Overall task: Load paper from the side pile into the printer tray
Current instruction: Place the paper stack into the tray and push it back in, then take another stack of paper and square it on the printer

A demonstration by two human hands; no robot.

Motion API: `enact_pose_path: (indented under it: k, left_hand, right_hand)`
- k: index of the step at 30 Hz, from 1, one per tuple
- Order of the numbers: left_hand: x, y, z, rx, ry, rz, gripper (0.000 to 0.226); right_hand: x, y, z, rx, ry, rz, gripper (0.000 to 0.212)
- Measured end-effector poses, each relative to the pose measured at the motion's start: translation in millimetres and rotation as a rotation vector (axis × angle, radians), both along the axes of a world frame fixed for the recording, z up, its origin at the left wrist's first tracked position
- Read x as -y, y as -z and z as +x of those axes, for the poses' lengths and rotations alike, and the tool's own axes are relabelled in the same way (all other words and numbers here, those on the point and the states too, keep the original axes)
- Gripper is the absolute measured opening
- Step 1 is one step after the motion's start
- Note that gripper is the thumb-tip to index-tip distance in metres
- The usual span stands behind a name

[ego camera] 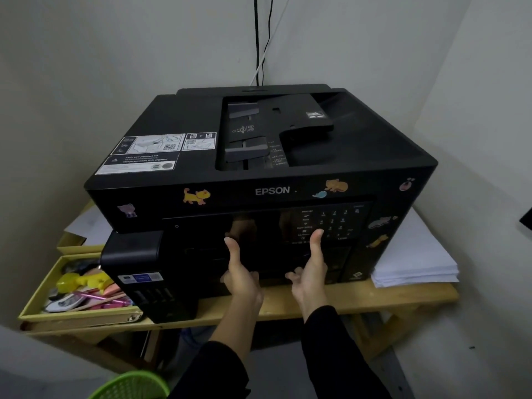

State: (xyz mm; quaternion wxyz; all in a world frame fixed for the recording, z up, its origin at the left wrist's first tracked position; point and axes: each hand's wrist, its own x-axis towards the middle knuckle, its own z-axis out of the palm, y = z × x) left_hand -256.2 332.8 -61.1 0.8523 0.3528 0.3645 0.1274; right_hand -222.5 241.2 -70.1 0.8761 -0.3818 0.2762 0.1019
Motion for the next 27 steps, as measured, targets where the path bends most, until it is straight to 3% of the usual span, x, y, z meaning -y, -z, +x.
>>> enact_pose_path:
  k: [4,6,8,11,14,18,27]
  left_hand:
    - [-3,-2,-5,-0.057,0.105,0.079,0.142]
    - [-3,3,-6,-0.178,0.124,0.145,0.133]
    - [1,12,-9,-0.319,0.162,0.204,0.12]
    - [20,27,-16,-0.387,0.338,0.371,0.102]
    - [39,40,-17,-0.325,0.497,0.574,0.085]
    - [78,42,0,-0.22,0.745,0.718,0.078]
    - [227,39,79,-0.068,1.057,0.933,0.057]
  right_hand:
    - [2,-3,-2,-0.01,-0.054,-0.097,0.148]
    - [1,-4,-3,-0.021,-0.029,-0.14,0.15]
    - [0,0,-7,-0.062,0.043,-0.202,0.138]
    - [4,14,-12,-0.163,0.22,-0.294,0.109]
    - [25,26,-13,-0.117,0.341,-0.41,0.085]
    - [69,39,-6,-0.058,0.359,-0.621,0.071]
    - [218,43,70,-0.052,0.283,-0.892,0.059]
